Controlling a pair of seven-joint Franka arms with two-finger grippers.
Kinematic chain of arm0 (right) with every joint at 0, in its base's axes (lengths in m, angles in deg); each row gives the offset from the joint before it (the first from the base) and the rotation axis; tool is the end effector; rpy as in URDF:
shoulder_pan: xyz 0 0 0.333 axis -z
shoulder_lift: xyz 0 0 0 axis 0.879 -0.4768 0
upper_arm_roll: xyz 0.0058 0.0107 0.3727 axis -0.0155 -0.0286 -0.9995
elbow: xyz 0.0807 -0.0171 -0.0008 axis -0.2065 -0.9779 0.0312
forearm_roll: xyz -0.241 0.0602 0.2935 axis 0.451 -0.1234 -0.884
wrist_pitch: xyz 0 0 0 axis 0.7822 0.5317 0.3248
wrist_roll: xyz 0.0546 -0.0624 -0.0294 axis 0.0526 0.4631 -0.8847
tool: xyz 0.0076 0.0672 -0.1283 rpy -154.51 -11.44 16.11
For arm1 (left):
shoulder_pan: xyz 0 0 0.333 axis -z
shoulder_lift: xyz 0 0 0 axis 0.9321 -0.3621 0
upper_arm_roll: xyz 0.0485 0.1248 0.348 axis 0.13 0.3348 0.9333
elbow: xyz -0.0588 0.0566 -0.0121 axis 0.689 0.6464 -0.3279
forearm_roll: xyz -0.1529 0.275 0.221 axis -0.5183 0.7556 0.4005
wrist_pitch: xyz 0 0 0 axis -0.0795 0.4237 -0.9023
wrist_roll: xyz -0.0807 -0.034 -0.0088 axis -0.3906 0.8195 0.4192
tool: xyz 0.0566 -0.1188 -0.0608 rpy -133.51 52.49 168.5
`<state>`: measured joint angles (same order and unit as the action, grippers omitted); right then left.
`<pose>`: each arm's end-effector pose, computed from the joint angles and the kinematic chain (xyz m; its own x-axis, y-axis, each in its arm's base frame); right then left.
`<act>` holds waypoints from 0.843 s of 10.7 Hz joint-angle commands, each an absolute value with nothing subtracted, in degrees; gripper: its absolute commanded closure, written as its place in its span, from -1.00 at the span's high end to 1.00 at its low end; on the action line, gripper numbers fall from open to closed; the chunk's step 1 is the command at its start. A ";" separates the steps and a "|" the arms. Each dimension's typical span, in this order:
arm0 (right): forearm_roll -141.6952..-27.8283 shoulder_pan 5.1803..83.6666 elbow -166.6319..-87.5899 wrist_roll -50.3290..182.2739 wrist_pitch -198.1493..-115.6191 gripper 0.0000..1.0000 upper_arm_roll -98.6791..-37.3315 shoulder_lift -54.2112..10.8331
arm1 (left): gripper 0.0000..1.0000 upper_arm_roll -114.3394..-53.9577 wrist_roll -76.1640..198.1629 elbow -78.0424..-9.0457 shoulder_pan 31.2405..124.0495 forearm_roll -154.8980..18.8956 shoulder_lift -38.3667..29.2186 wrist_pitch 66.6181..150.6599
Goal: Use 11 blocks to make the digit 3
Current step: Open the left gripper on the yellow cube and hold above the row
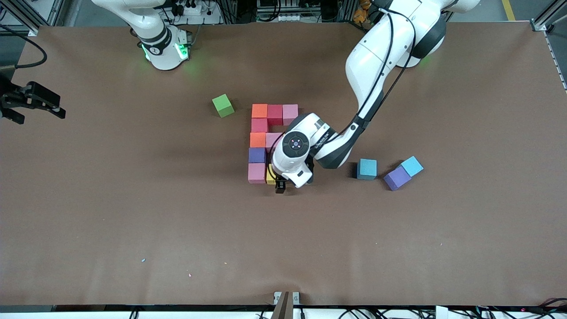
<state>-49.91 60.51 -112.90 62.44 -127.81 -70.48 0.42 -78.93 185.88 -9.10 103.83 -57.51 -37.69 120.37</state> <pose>0.5493 -0.0130 0.6677 0.9930 0.1173 0.0103 0.1176 -0.9925 -0.0338 0.5935 -0.5680 0.1903 0.0118 0.9813 -0.1922 0.9990 -0.0199 -0.0405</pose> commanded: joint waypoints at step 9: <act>-49.15 61.26 -111.32 62.65 -126.78 1.00 -71.08 -0.42 | 1.00 -77.95 159.74 -20.60 98.93 -53.49 -19.85 106.26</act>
<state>-49.91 60.56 -112.83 62.44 -127.81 -70.47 0.27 -77.99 167.92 -11.89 100.62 -55.69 -25.52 106.78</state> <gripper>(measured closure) 0.000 0.000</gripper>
